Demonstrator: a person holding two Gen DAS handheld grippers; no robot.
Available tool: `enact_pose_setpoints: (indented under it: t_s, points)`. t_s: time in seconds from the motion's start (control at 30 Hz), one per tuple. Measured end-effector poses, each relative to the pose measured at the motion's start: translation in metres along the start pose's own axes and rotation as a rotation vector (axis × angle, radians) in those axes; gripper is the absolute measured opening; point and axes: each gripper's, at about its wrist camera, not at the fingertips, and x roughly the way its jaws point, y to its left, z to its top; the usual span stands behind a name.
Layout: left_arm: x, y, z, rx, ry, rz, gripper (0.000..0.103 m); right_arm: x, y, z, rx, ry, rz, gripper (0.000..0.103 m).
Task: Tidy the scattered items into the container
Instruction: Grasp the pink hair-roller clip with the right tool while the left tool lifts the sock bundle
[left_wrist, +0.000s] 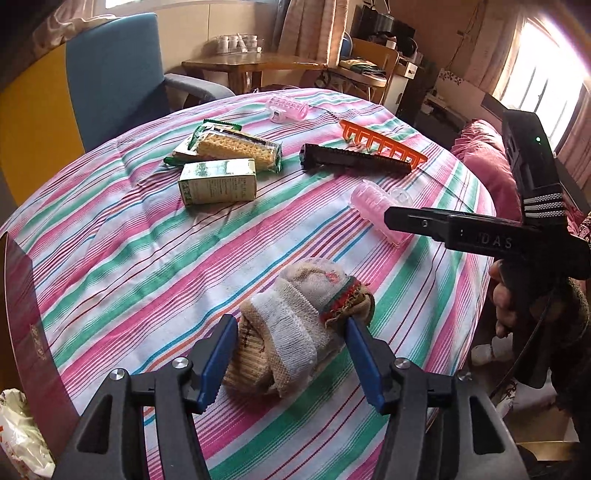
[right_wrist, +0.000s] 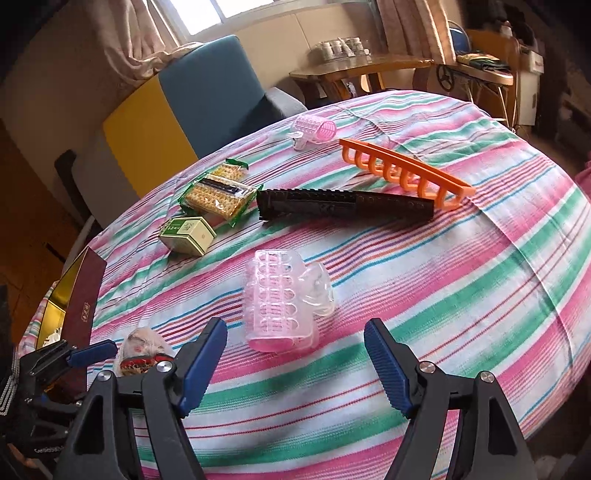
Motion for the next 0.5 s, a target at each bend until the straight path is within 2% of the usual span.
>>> enact_pose_setpoints:
  t_s: [0.3,0.43,0.5]
  points:
    - [0.012,-0.001,0.001,-0.022,0.010,-0.028,0.061,0.016,0.011,0.004,-0.040,-0.002,-0.048,0.075]
    - [0.011,0.003,-0.005,-0.081,0.002,-0.039,0.051,0.016,0.014,0.002,-0.068,-0.005,-0.075,0.061]
    - [0.008,0.004,-0.009,-0.115,-0.007,-0.032,0.047,0.015,0.015,0.001,-0.077,-0.006,-0.076,0.060]
